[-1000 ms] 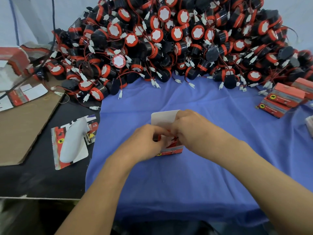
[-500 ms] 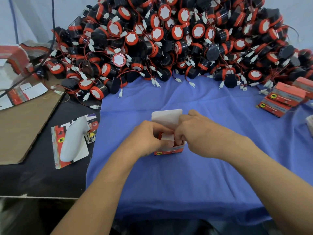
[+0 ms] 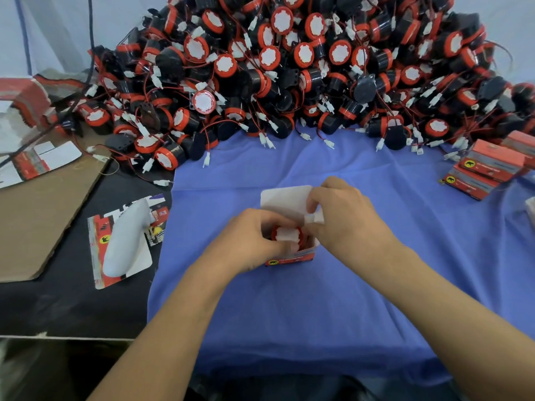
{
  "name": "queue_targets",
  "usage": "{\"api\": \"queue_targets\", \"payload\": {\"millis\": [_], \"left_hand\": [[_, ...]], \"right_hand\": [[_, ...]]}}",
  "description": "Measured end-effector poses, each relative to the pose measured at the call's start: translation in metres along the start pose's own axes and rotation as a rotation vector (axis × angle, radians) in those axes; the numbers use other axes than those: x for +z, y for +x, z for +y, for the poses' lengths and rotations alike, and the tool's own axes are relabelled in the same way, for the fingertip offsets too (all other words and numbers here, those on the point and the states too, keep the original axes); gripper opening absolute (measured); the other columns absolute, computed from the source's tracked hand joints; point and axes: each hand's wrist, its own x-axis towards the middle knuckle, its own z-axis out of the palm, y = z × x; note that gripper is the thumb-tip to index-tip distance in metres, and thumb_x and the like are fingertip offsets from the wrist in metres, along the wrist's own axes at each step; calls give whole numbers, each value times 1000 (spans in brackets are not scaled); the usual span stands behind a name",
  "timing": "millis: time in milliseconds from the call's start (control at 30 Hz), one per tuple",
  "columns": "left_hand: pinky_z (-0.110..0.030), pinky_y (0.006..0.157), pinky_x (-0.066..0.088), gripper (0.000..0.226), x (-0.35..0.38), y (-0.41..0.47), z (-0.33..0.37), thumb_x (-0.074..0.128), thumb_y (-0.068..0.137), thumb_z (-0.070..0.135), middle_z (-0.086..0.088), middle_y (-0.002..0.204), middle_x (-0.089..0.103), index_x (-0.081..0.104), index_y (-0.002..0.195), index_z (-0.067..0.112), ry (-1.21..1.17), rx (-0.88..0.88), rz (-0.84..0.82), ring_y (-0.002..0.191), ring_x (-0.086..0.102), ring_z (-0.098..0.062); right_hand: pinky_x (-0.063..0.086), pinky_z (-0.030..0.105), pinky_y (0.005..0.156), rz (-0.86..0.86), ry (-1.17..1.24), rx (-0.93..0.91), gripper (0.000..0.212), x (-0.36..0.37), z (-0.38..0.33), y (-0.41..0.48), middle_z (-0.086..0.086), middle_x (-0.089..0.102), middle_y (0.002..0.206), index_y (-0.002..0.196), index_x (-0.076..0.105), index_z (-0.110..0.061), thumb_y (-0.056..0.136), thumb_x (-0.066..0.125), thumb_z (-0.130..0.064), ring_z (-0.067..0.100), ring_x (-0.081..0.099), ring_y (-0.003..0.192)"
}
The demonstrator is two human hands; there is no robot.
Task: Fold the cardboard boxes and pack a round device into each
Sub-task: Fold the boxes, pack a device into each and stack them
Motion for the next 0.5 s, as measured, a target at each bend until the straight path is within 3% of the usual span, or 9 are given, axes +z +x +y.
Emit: {"api": "queue_targets", "payload": {"millis": [167,333,500], "left_hand": [[-10,67,46,31,4,-3,-7,86,79,31,25,95,72,73,106,41,61,24,132,88,59,17],[-2,67,41,29,5,-5,-8,82,83,36,23,102,71,74,110,38,118,60,140,90,57,18],[0,64,38,11,8,-4,-10,76,91,37,42,80,63,74,102,37,126,107,167,79,55,24]], "right_hand": [[52,43,81,-18,25,-25,18,2,7,-8,0,50,113,100,75,-20,99,61,-30,25,57,94],[52,38,75,-56,-65,-65,26,-1,7,-17,-5,48,115,112,73,-31,104,49,-33,19,54,87],[52,39,78,-93,-86,-48,29,-3,3,-19,-4,51,116,120,65,-32,103,42,-32,23,59,94]]}}
